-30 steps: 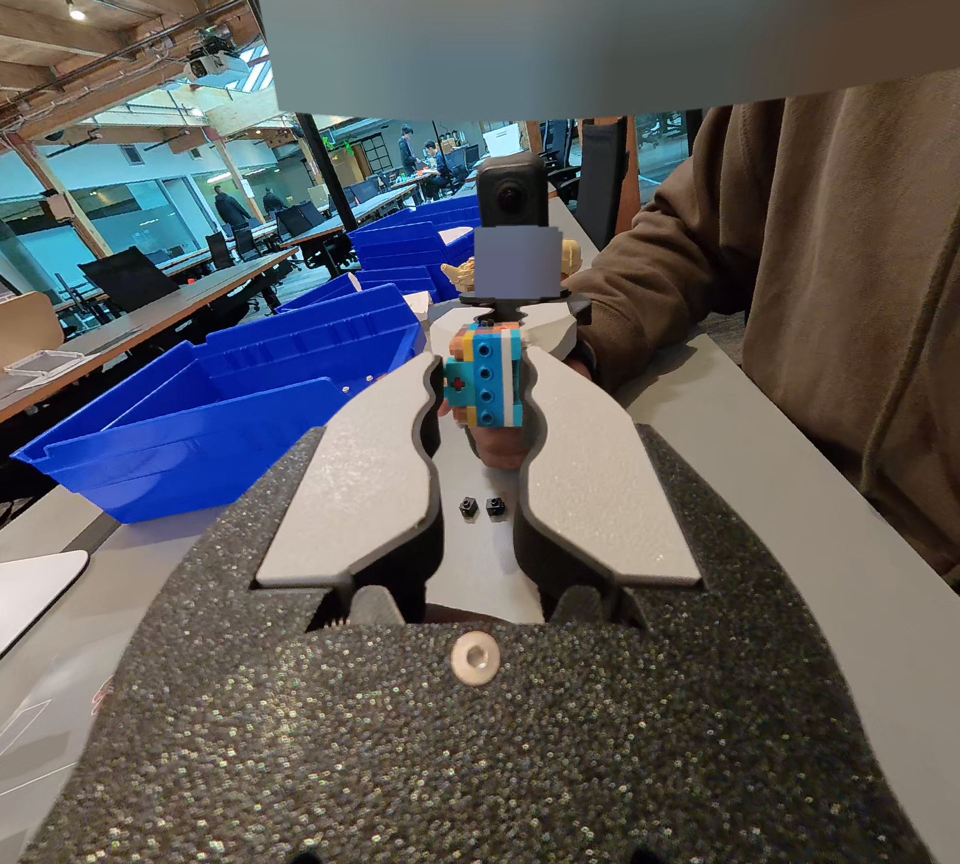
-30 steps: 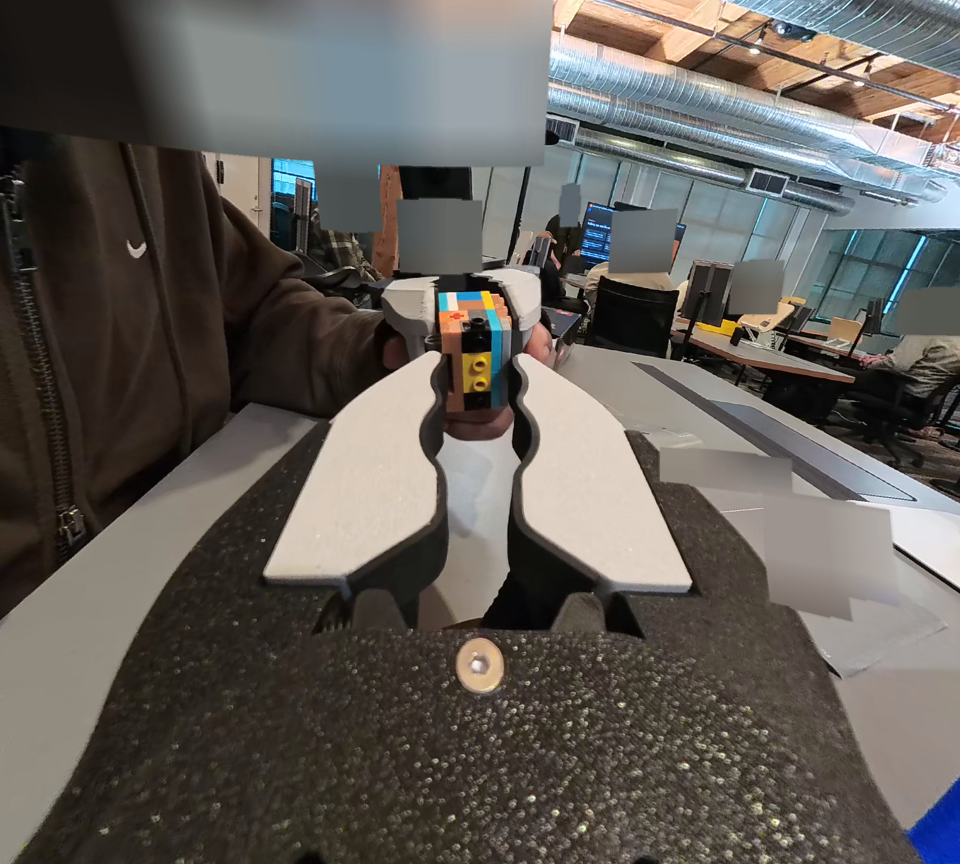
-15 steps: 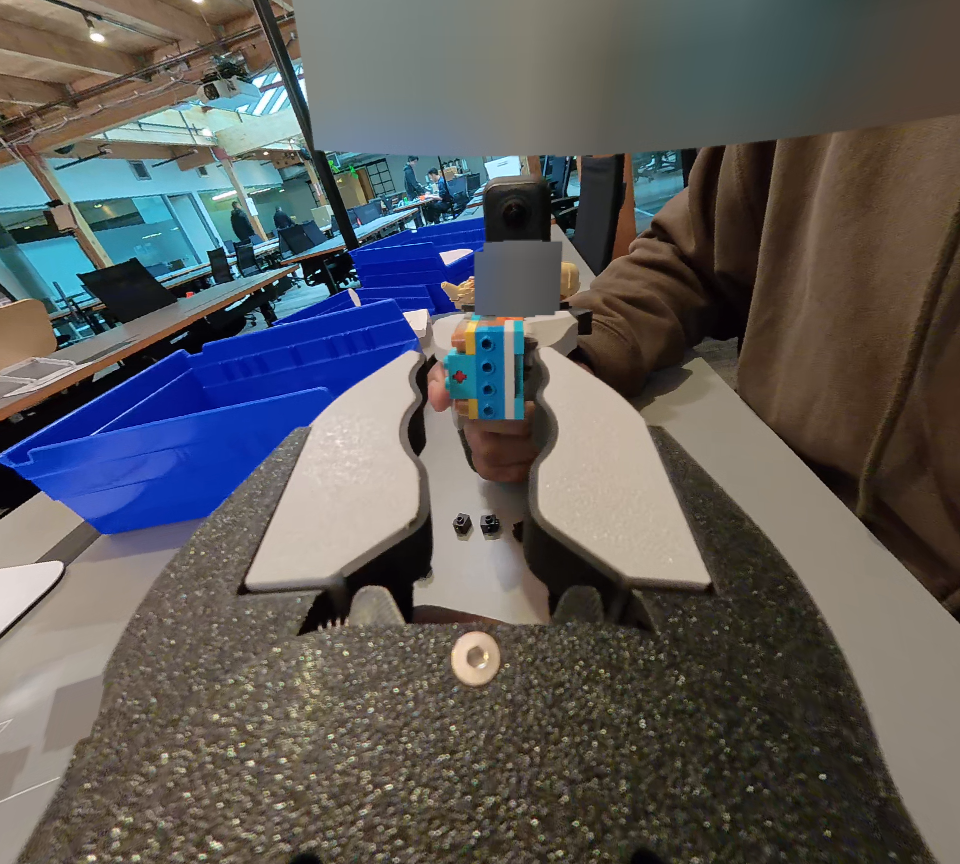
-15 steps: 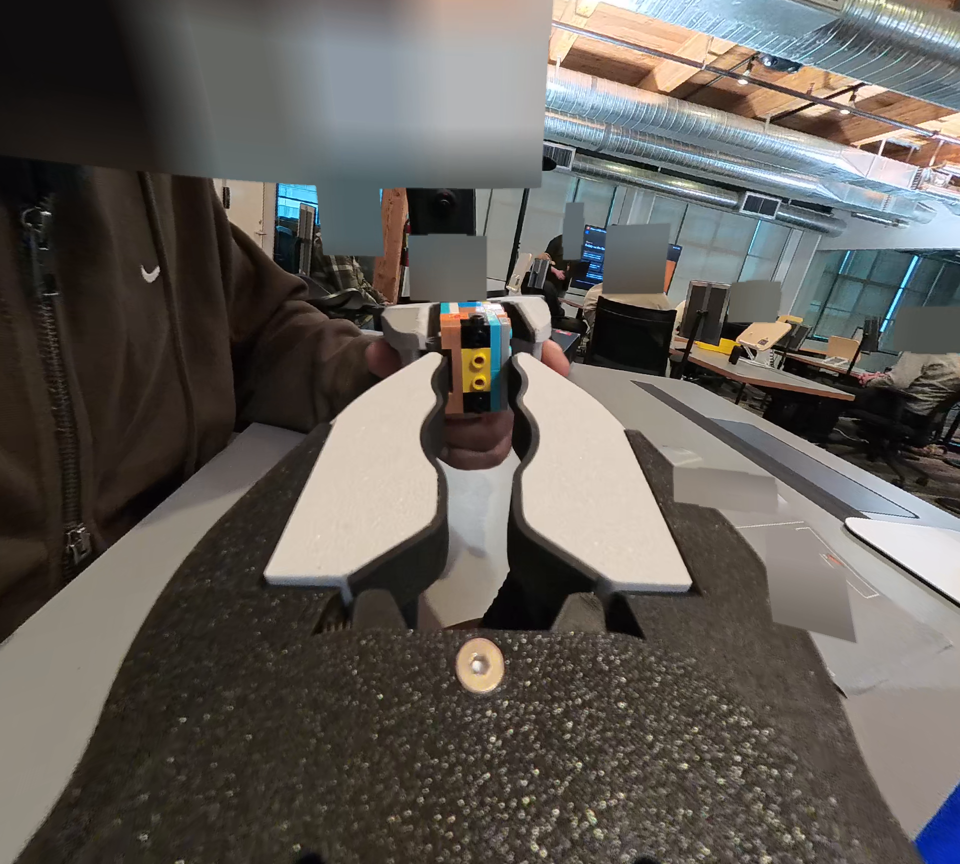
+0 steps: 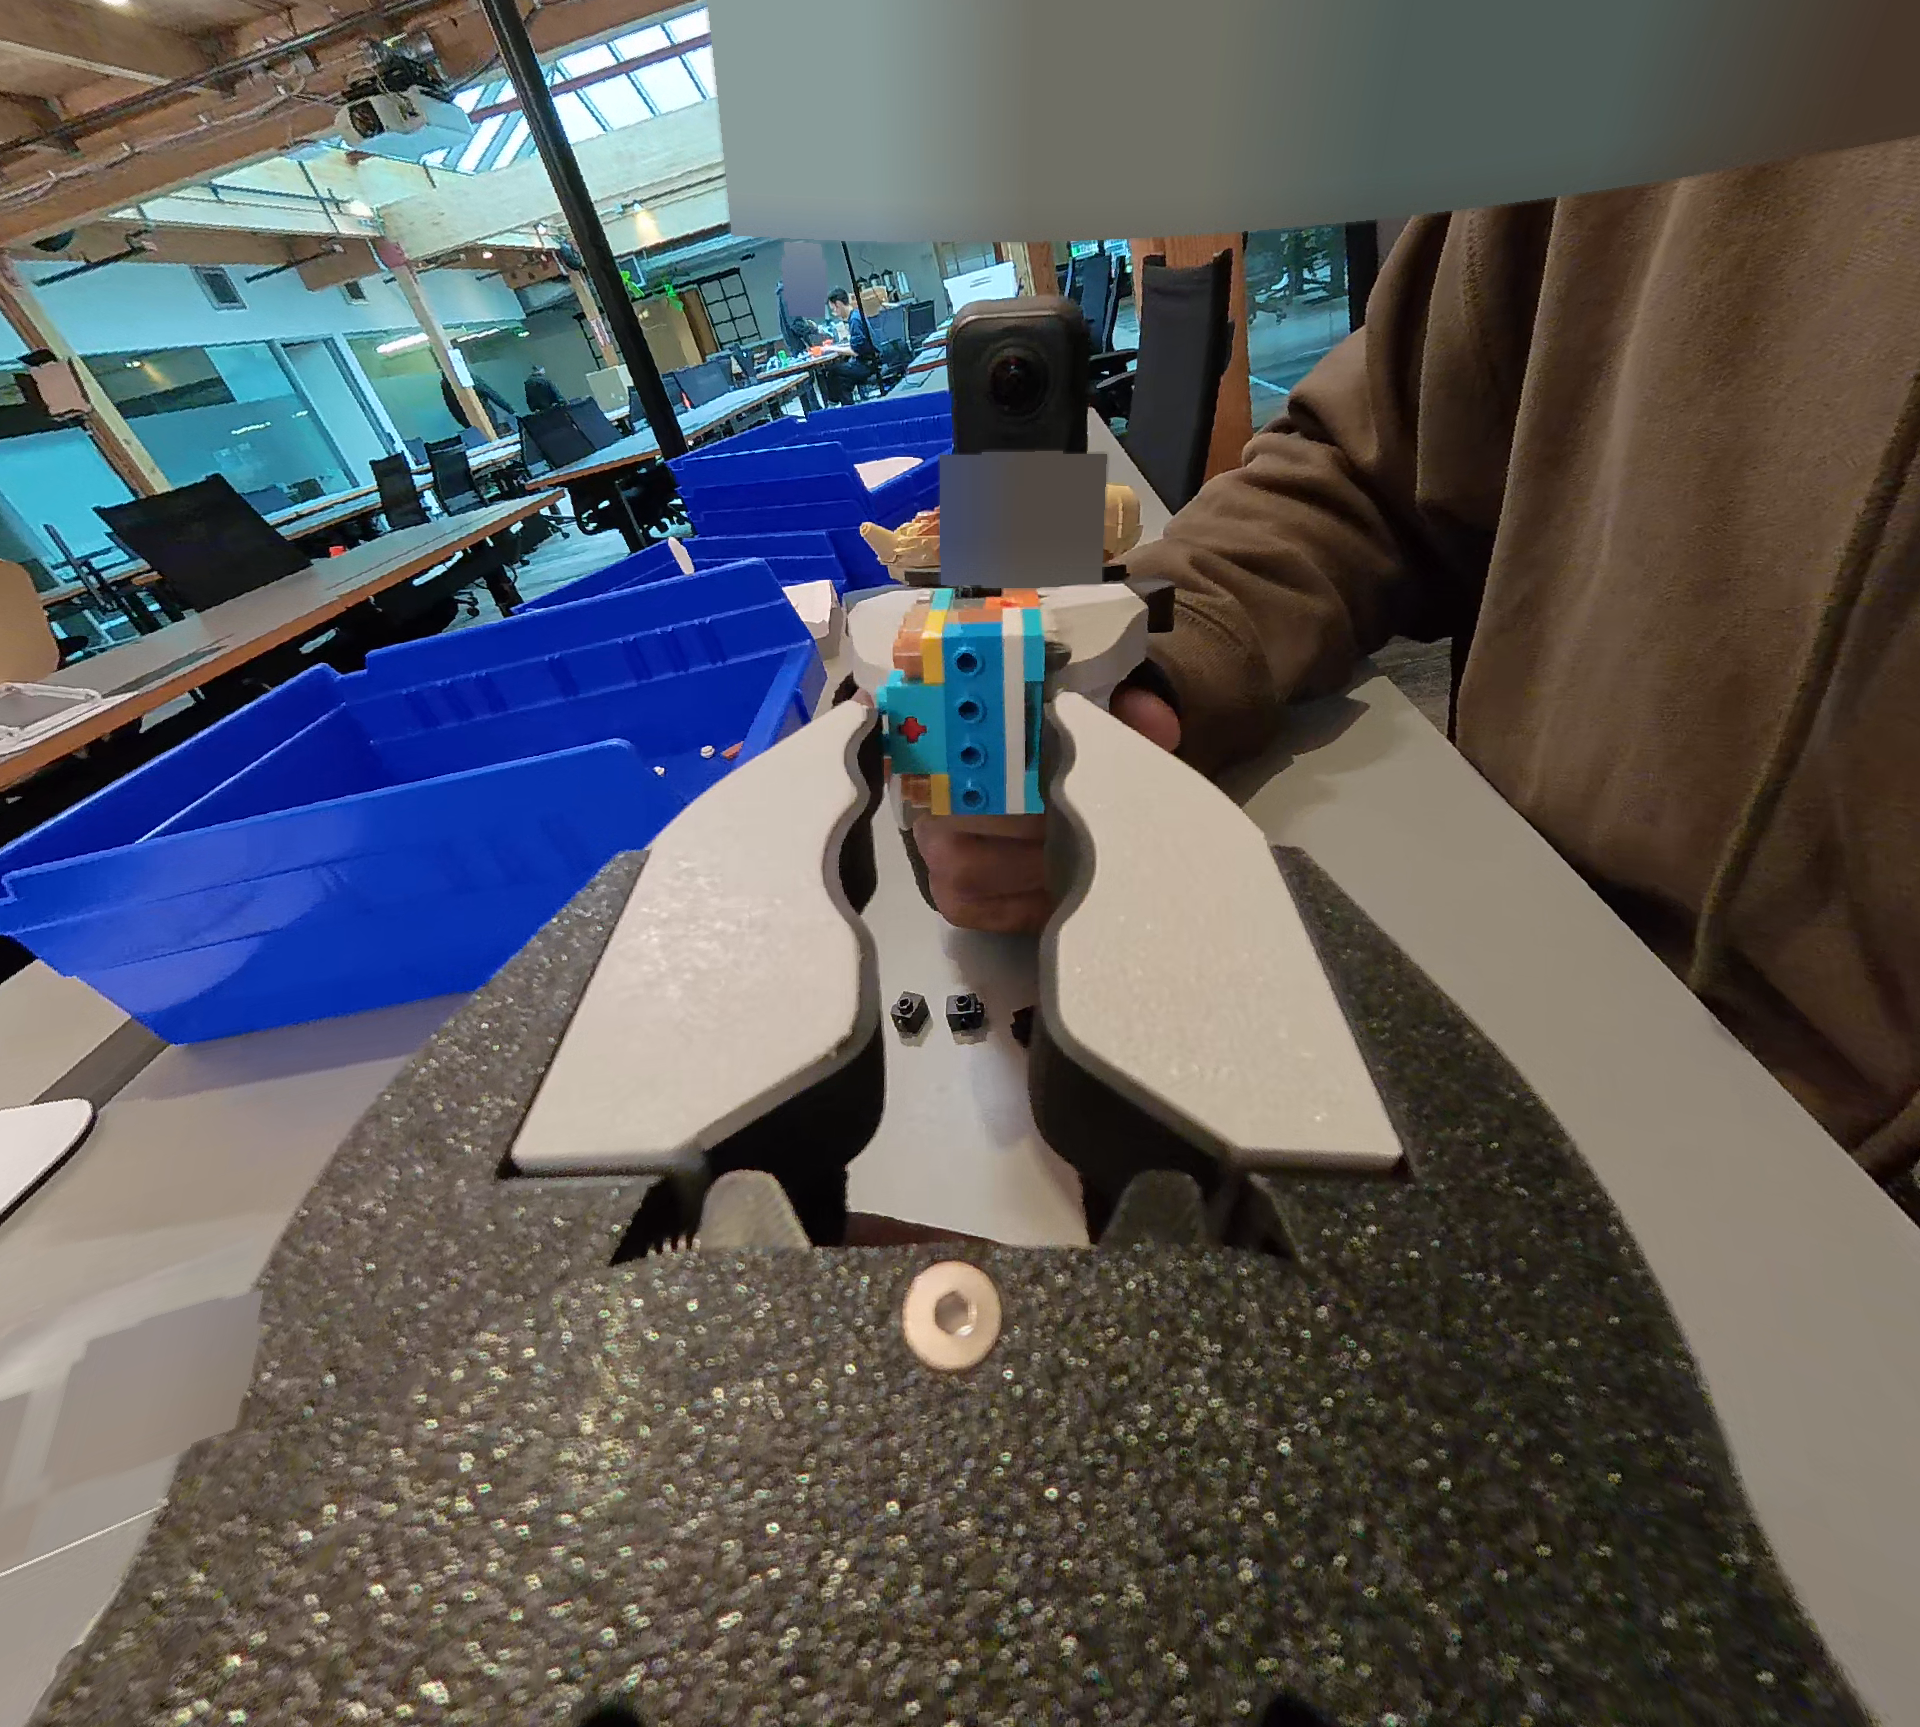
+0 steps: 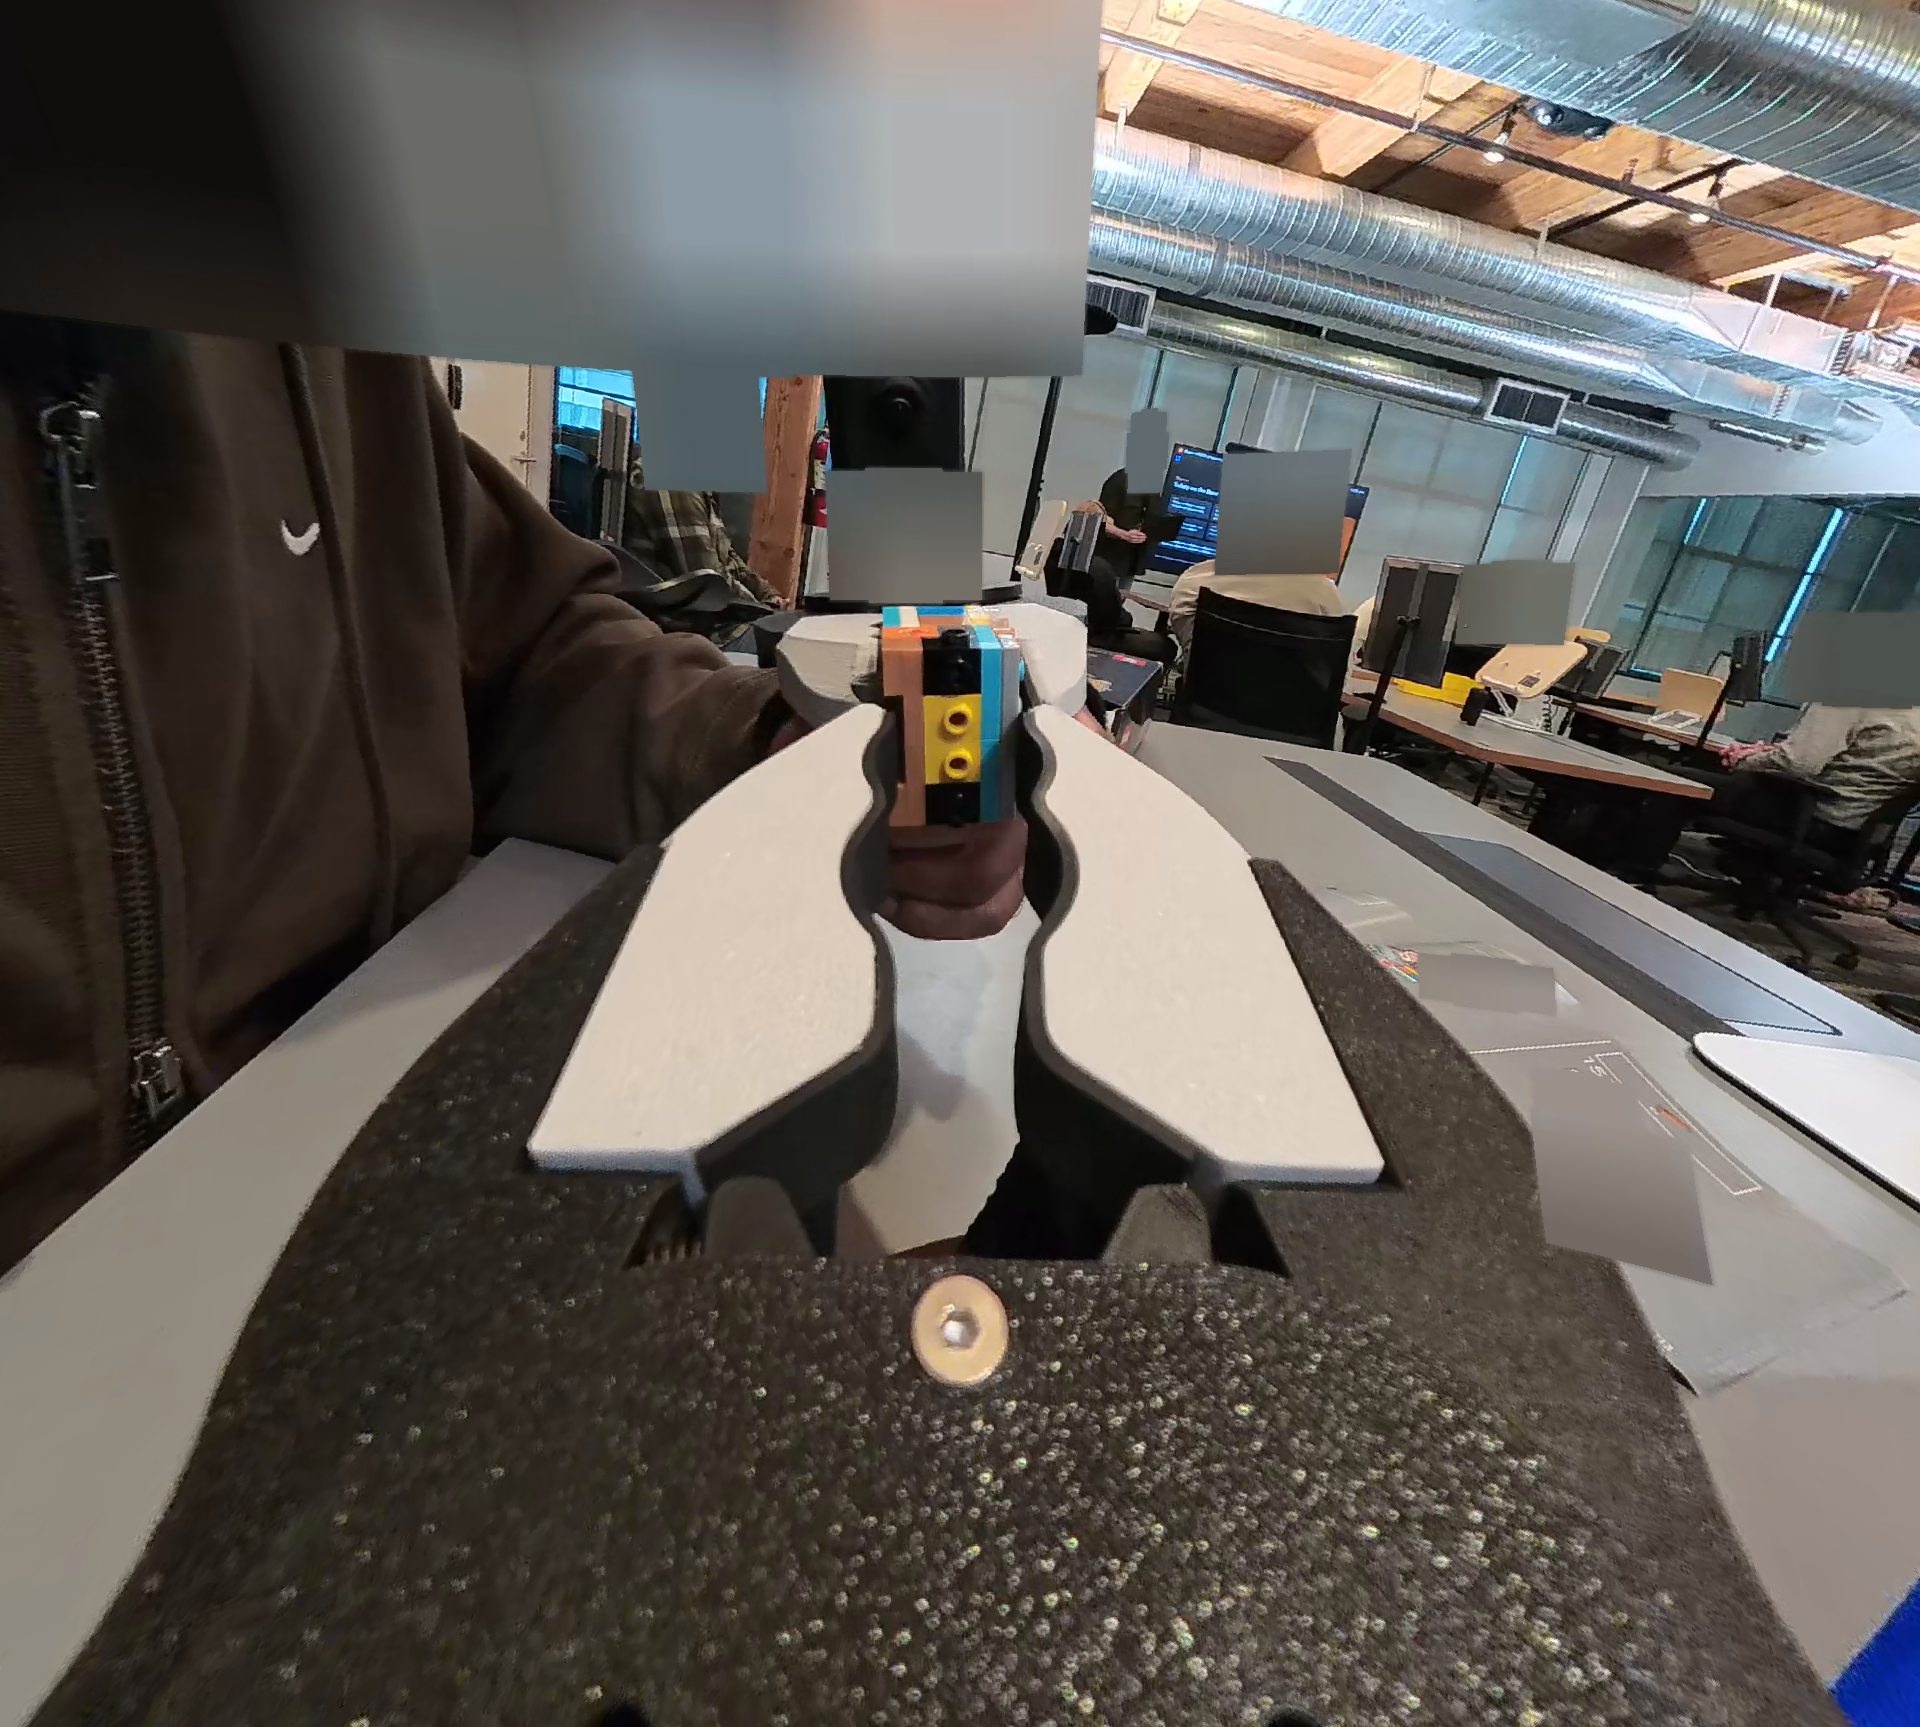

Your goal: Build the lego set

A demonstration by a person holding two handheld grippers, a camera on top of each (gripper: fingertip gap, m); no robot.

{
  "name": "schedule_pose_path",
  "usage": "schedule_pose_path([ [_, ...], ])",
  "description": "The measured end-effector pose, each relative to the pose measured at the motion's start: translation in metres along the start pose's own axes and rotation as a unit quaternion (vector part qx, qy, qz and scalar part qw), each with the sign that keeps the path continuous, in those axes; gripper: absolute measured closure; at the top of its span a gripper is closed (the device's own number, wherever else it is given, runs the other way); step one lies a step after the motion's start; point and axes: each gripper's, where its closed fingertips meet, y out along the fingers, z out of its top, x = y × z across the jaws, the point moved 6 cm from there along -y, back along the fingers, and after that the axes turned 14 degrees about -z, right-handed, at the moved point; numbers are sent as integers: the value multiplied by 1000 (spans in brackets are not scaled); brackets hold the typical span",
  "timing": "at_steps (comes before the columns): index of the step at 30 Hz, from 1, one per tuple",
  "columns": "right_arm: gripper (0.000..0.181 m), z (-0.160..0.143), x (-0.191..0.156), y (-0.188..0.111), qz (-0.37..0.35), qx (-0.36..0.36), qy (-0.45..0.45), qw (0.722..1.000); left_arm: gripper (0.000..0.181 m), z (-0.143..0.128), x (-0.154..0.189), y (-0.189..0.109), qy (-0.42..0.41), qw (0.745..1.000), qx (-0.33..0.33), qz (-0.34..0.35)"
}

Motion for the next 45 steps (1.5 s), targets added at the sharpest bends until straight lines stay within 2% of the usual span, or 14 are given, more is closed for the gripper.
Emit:
schedule_pose_path([
  [7, 160, 1, 3, 0, -12, 0, -3, 1000, 153, -1, -2, 1, 3, 1000, 6, 15],
  [11, 160, 0, 6, -1, -27, -8, -36, 999, 151, -8, -8, -1, -64, 998, 9, -3],
  [13, 161, 1, 7, -1, -34, -7, -51, 998, 139, -10, -10, -4, -113, 993, 24, -27],
  [15, 161, 2, 9, -2, -41, -7, -68, 997, 129, -14, -10, -4, -181, 981, 36, -67],
  [17, 160, 2, 10, -4, -44, -12, -93, 995, 129, -16, -14, -5, -244, 965, 65, -72],
  [21, 161, 1, 10, -5, -45, -19, -138, 989, 131, -18, -22, -5, -383, 906, 144, -109],
  [27, 161, -3, 7, -6, -41, -32, -193, 980, 130, -27, -23, 0, -465, 859, 168, -134],
  [32, 160, -7, 4, -5, -34, -43, -224, 973, 131, -32, -17, 7, -491, 844, 154, -153],
  [35, 160, -9, 2, -4, -30, -49, -232, 971, 137, -34, -13, 12, -489, 846, 138, -159],
  [38, 160, -10, 2, -4, -33, -52, -236, 970, 141, -33, -12, 12, -469, 859, 139, -151],
  [45, 151, -12, 9, -2, -62, -78, -225, 969, 142, -23, -25, -11, -359, 919, 144, -73],
])
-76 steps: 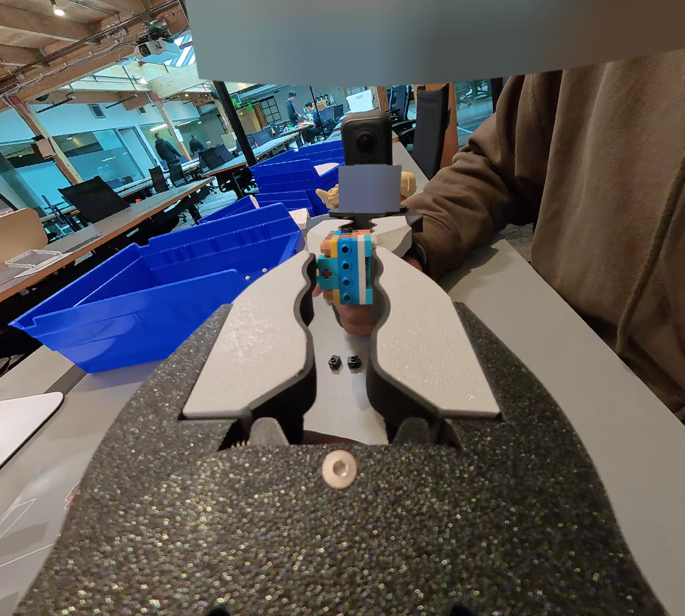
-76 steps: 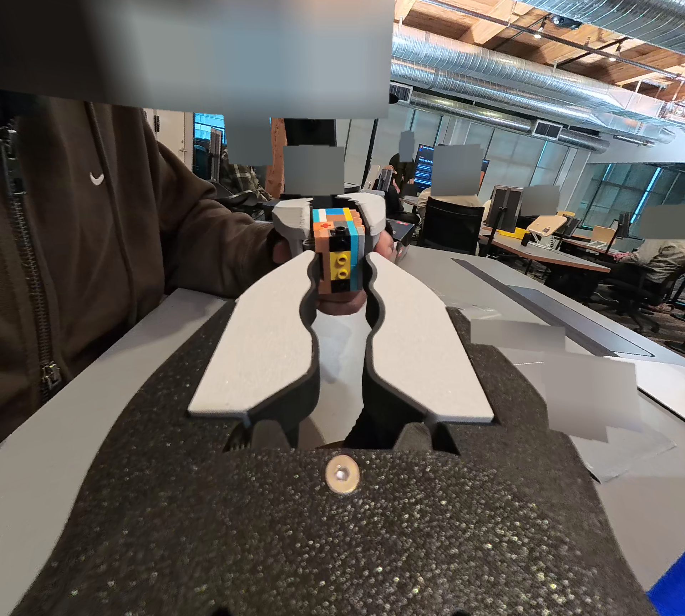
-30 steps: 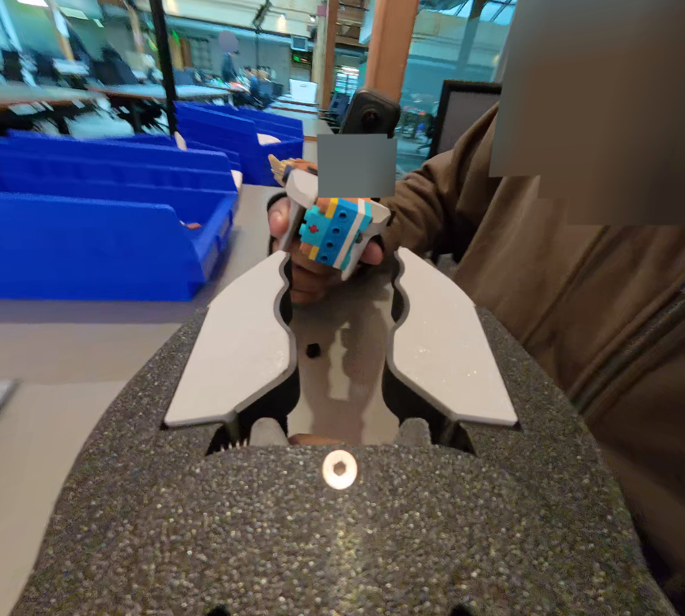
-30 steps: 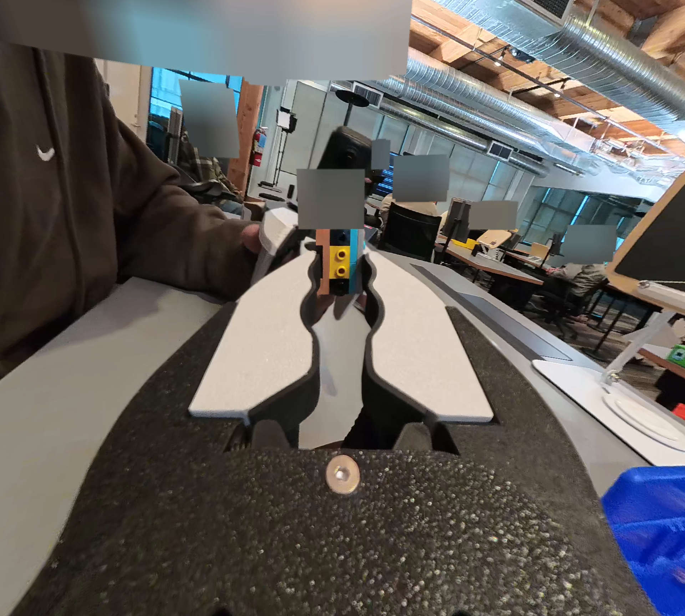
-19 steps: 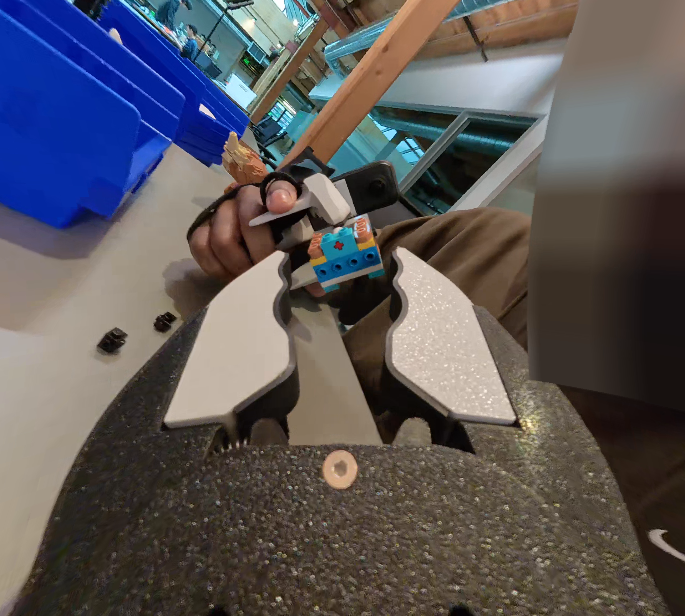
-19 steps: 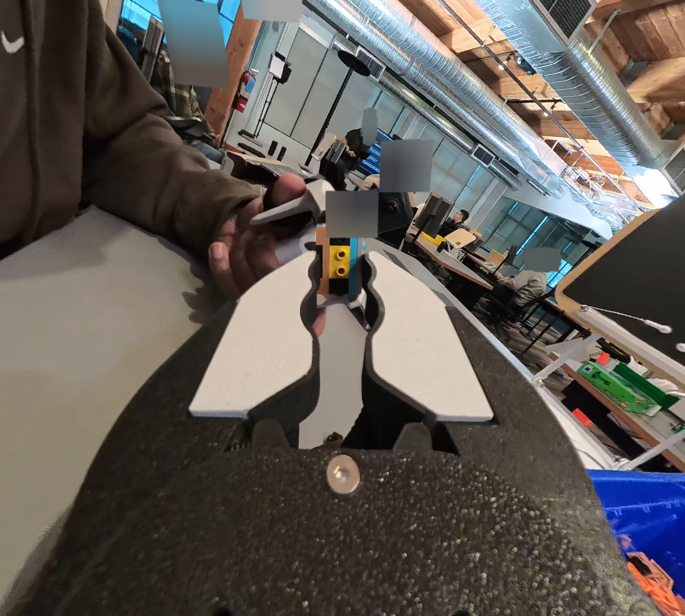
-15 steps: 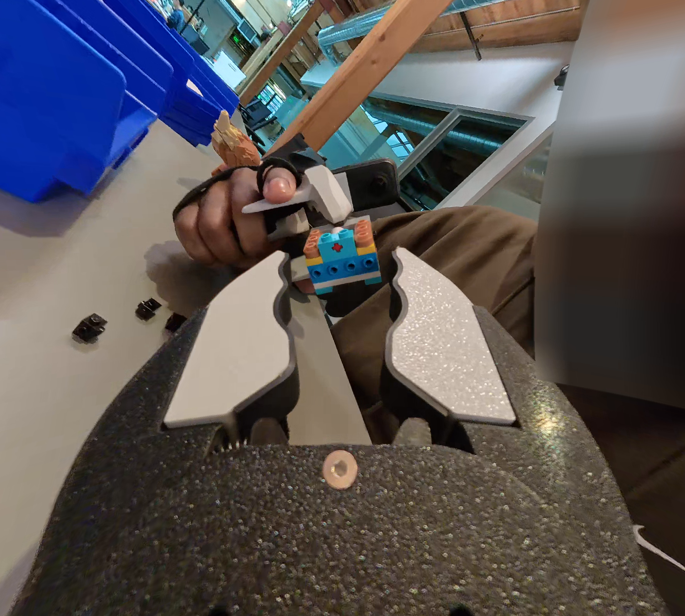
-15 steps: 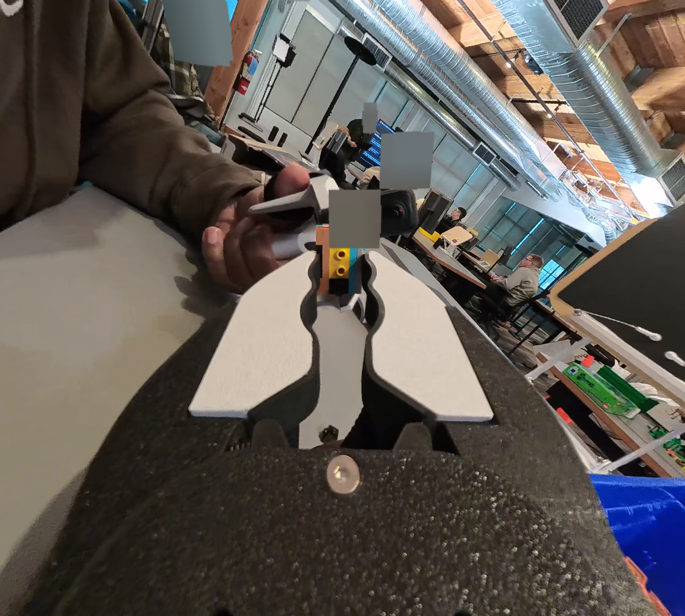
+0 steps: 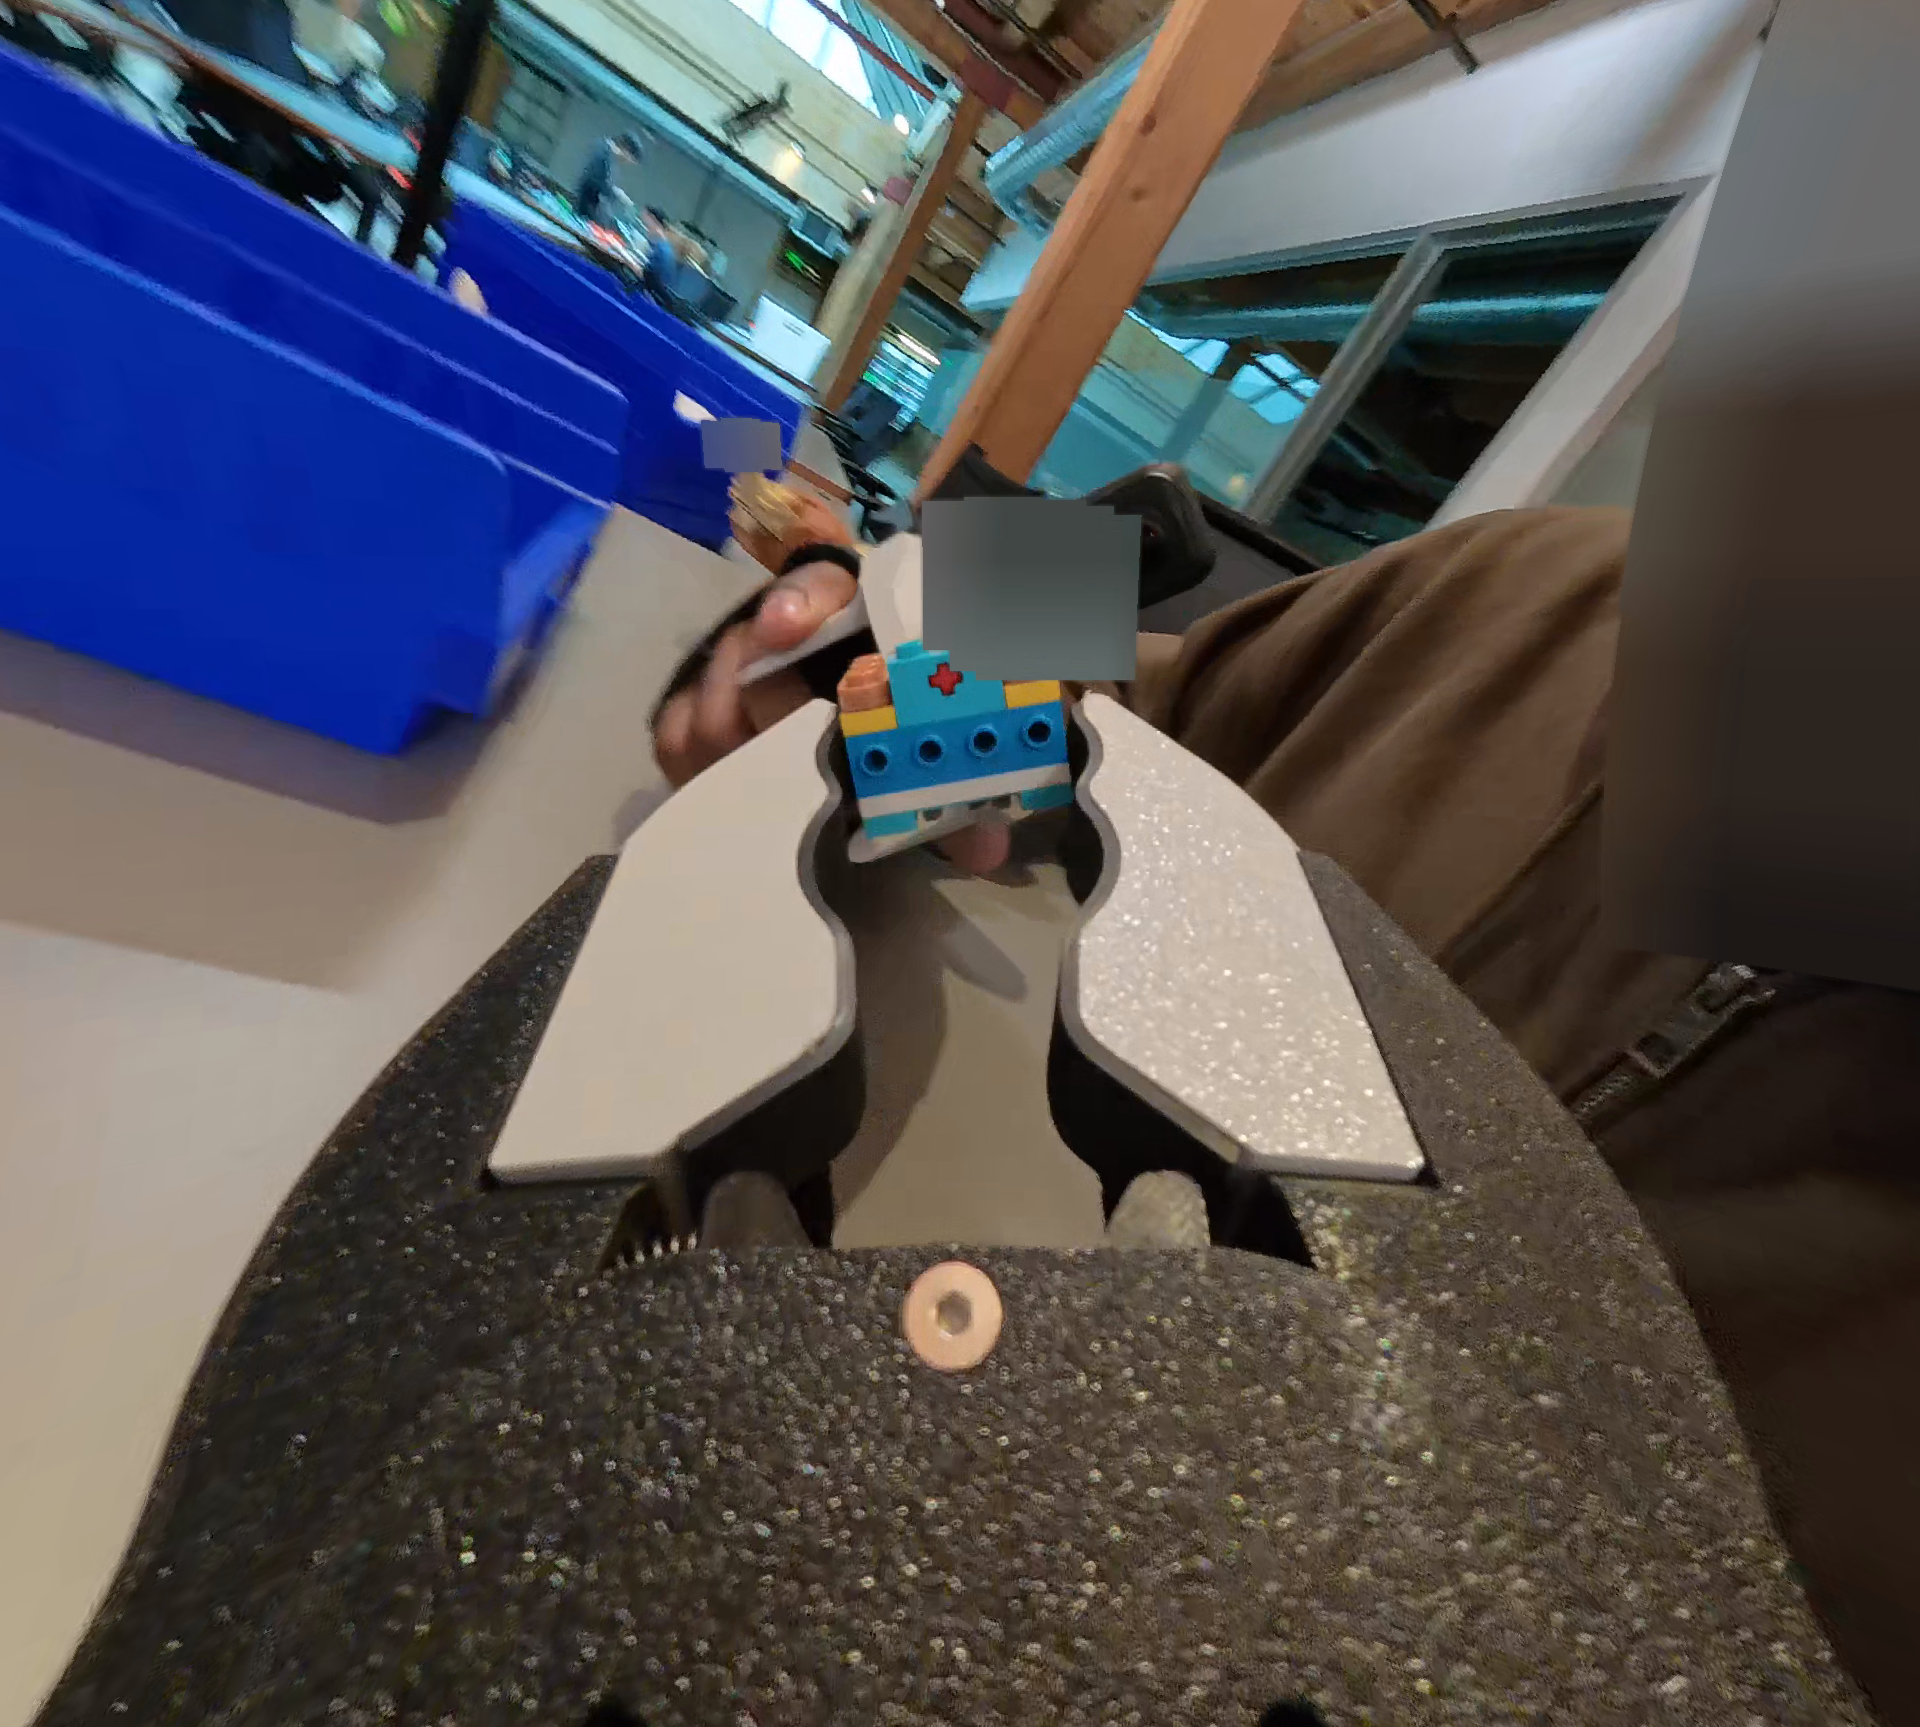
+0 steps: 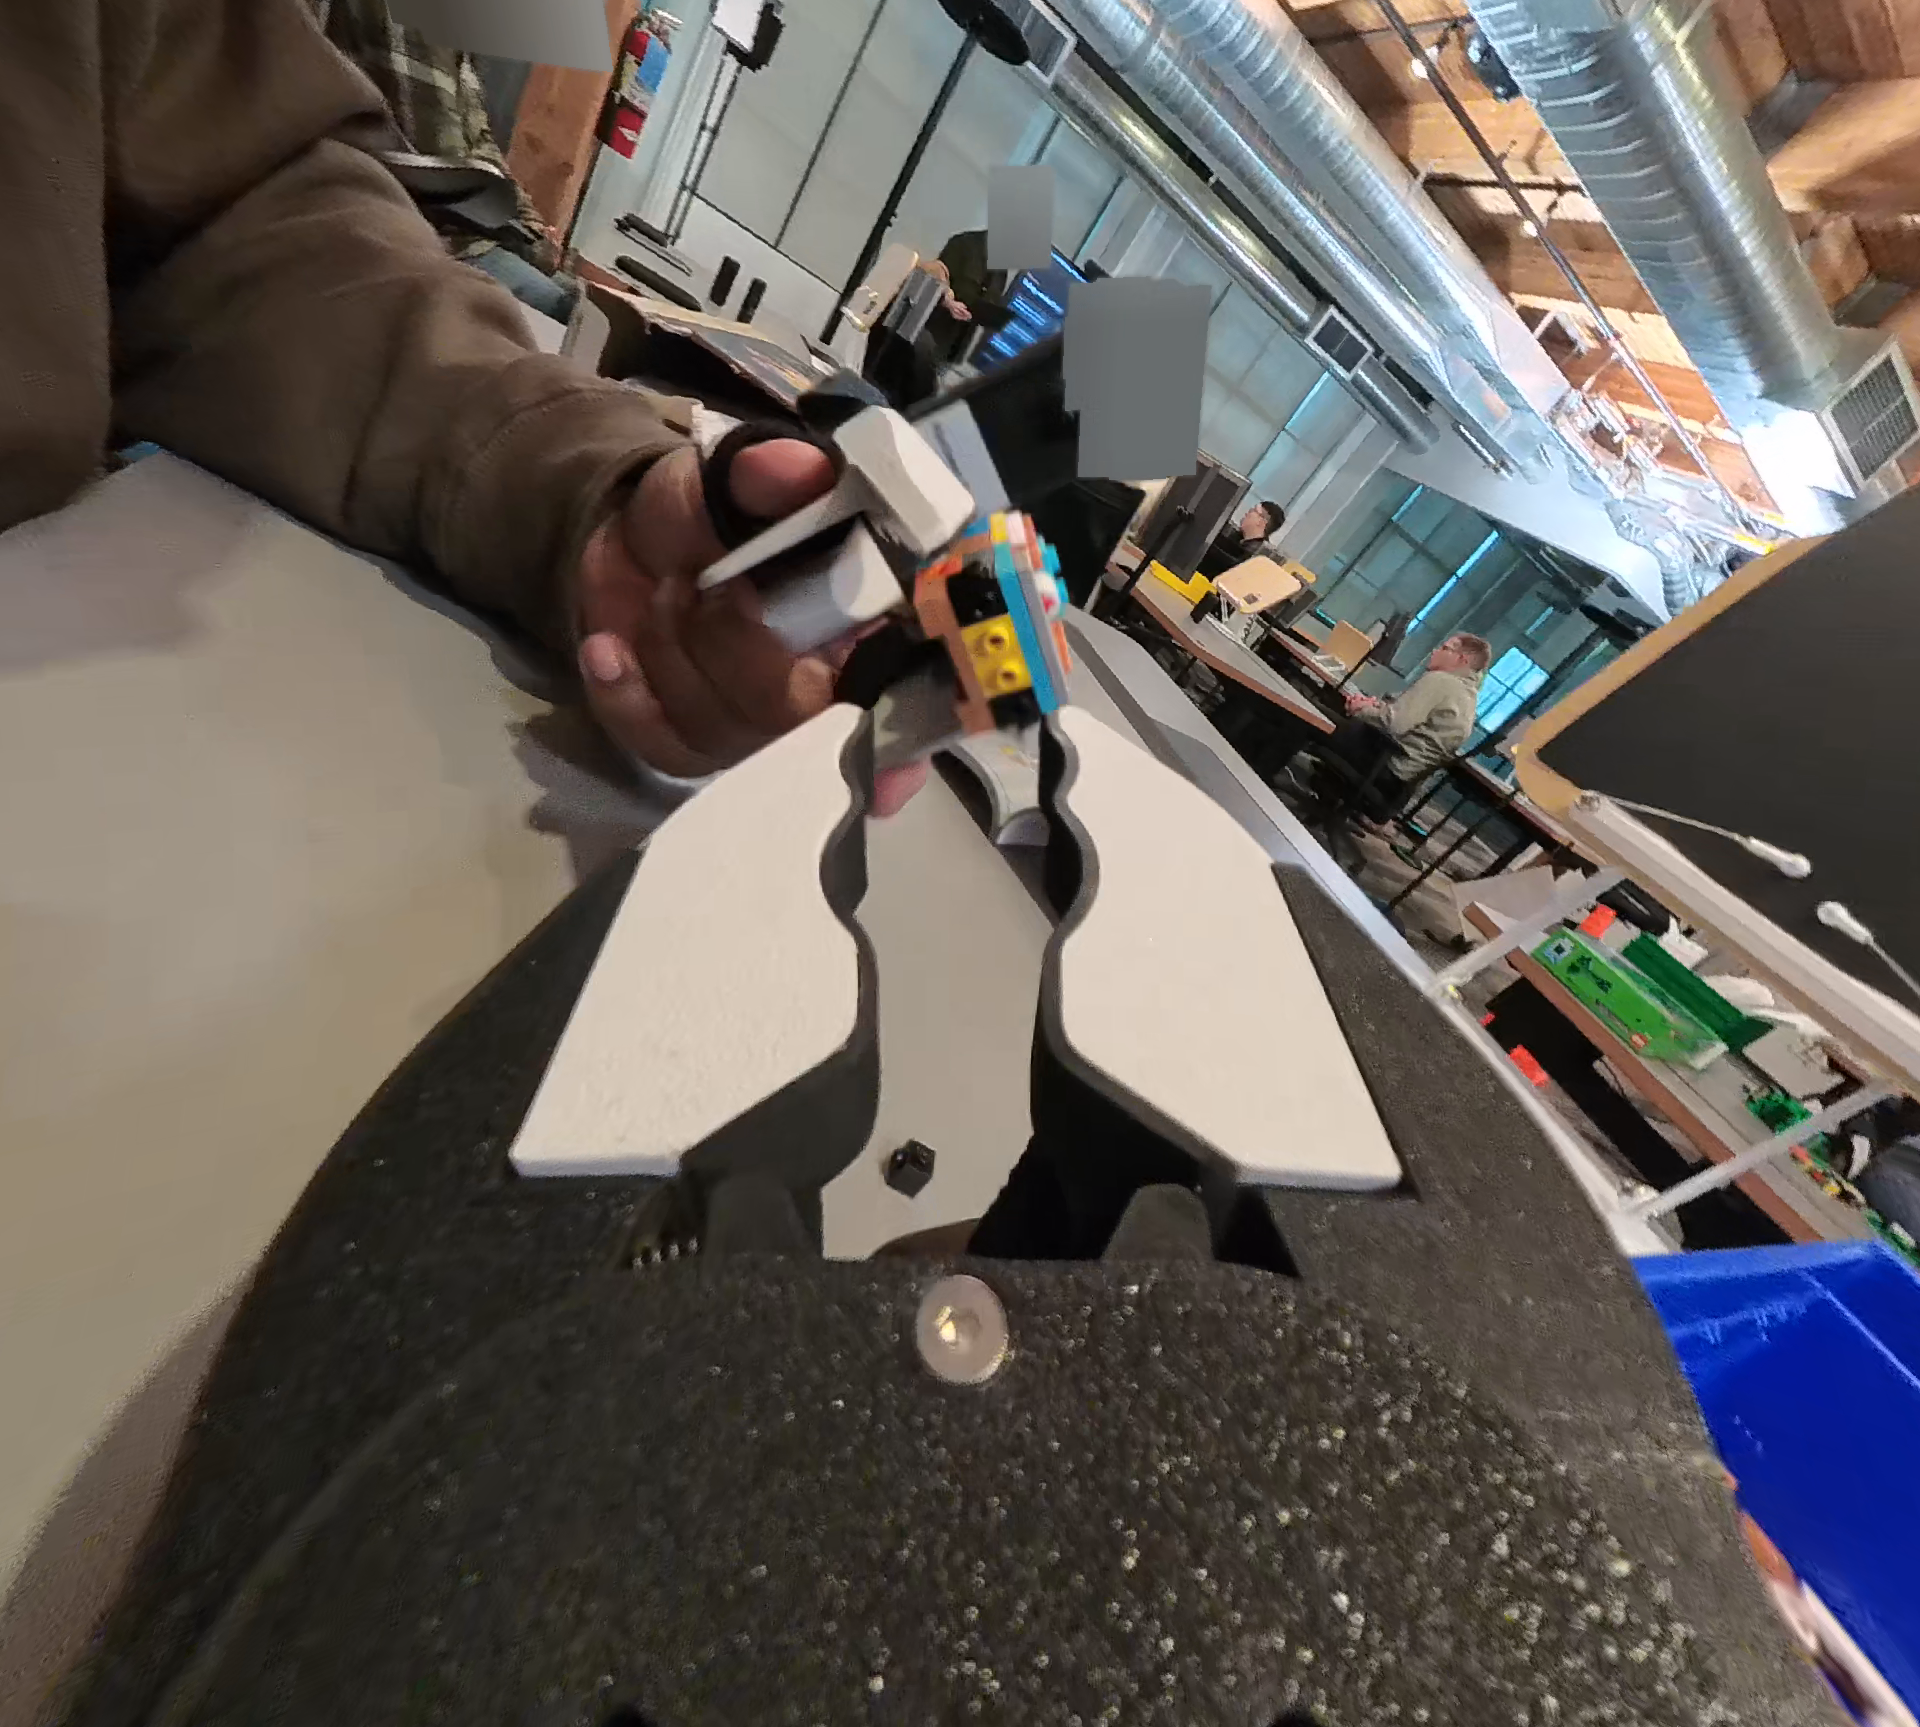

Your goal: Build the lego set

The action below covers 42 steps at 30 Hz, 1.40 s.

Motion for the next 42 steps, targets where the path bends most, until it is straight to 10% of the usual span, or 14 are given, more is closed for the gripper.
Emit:
schedule_pose_path([
  [14, 181, -28, 28, 5, -43, -174, 90, 980, 142, 0, 4, -25, 264, 947, -95, 158],
  [42, 181, -71, 13, 4, 84, -380, 50, 920, 142, -2, -12, -29, 305, 898, -142, 282],
])
